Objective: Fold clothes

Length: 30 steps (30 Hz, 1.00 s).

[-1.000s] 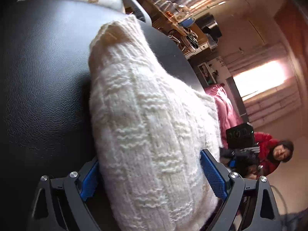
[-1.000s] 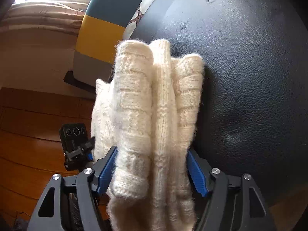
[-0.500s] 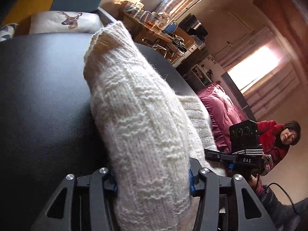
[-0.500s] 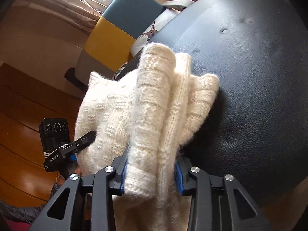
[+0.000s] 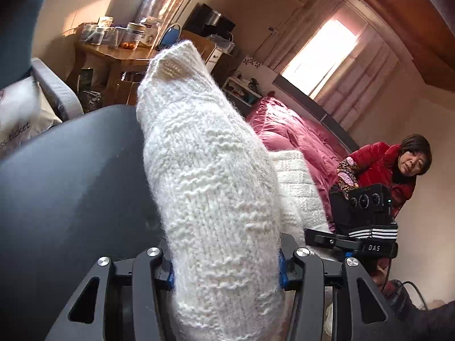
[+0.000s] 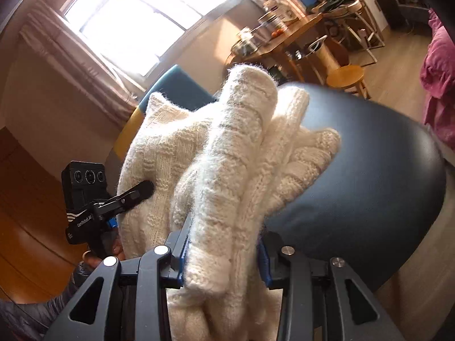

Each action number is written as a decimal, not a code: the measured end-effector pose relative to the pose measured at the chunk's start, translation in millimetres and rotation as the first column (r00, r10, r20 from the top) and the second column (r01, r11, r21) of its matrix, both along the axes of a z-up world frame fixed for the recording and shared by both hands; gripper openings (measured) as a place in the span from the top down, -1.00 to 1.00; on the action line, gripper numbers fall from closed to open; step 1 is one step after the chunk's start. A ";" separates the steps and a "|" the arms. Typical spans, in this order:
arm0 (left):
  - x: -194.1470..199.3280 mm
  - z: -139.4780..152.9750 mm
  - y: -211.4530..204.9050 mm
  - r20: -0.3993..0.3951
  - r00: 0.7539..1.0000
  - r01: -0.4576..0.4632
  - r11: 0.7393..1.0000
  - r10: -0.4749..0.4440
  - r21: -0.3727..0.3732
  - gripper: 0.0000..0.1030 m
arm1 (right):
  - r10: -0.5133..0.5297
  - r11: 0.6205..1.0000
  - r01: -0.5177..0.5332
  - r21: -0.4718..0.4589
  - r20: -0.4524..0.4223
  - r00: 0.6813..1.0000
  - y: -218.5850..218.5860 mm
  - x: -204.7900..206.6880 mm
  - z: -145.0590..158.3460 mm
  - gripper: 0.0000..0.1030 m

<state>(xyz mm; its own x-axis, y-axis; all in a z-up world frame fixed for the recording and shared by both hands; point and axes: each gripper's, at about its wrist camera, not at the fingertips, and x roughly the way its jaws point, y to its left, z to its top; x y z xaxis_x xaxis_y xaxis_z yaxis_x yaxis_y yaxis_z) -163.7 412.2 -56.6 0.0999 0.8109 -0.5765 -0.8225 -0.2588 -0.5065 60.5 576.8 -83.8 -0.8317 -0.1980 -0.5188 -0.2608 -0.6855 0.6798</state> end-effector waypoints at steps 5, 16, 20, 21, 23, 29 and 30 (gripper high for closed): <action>-26.2 -61.2 72.8 0.012 1.000 0.008 0.968 -0.005 -0.252 -0.05 | -0.080 0.995 0.089 -0.044 0.171 0.982 50.7 -5.8 -65.8 0.28; -43.9 -60.0 29.5 -0.031 0.990 -0.143 0.959 0.140 -0.246 -0.39 | -0.102 0.991 0.091 0.095 0.121 0.987 50.2 9.2 -45.4 0.10; -26.8 -35.1 -2.9 -0.150 0.967 -0.231 0.959 0.206 -0.167 -0.39 | -0.091 0.936 0.069 0.346 0.048 0.995 20.2 18.1 8.3 0.10; -18.9 -29.6 -4.5 -0.168 0.965 -0.225 0.963 0.200 -0.149 -0.39 | -0.064 0.917 0.044 0.396 0.035 0.997 10.9 19.2 18.9 0.10; -1.3 -25.1 -6.6 -0.184 0.969 -0.191 0.973 0.165 -0.129 -0.39 | 0.011 0.882 -0.037 0.470 0.058 0.998 -9.2 12.4 29.0 0.10; 42.5 -53.5 23.0 -0.223 0.972 -0.120 0.970 0.072 -0.209 -0.39 | 0.105 0.836 -0.252 0.488 0.309 0.945 -32.4 -15.3 -24.4 0.23; 45.8 -63.6 28.9 -0.237 0.969 -0.130 0.961 0.071 -0.243 -0.38 | 0.094 0.845 -0.250 0.474 0.328 0.940 -29.4 -12.1 -40.0 0.31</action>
<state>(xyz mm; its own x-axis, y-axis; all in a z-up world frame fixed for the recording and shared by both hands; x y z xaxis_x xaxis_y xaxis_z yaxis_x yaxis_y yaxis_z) -117.9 441.1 -120.2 -0.1302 0.6335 -0.7627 -0.8698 -0.4422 -0.2187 48.4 547.4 -123.8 -0.6116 0.0280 -0.7906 -0.2321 -0.9617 0.1455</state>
